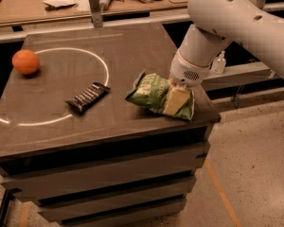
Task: Pick green jalapeno chip bag
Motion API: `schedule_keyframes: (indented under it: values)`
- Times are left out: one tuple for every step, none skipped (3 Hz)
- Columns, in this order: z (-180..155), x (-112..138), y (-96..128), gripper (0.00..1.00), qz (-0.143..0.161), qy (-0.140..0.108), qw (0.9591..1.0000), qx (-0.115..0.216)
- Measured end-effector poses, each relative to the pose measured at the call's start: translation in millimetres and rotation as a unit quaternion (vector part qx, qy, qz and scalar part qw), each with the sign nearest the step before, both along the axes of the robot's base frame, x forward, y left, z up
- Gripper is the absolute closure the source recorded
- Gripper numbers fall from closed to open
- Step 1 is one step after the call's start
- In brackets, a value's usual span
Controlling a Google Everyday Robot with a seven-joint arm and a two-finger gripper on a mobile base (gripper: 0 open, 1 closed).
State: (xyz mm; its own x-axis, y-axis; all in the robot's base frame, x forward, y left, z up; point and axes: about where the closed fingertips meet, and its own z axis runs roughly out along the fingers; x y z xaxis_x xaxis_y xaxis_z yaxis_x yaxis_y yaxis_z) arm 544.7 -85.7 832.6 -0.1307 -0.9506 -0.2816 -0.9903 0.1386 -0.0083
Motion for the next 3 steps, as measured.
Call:
schedule_keyframes:
  values:
    - [1,0,0,1.0,0.0,0.0,1.0,0.0]
    - [41,5,-8,1.0,0.01,-0.03,0.9992,0.024]
    - [85,8,-19,1.0,0.021,-0.063,0.9963,0.056]
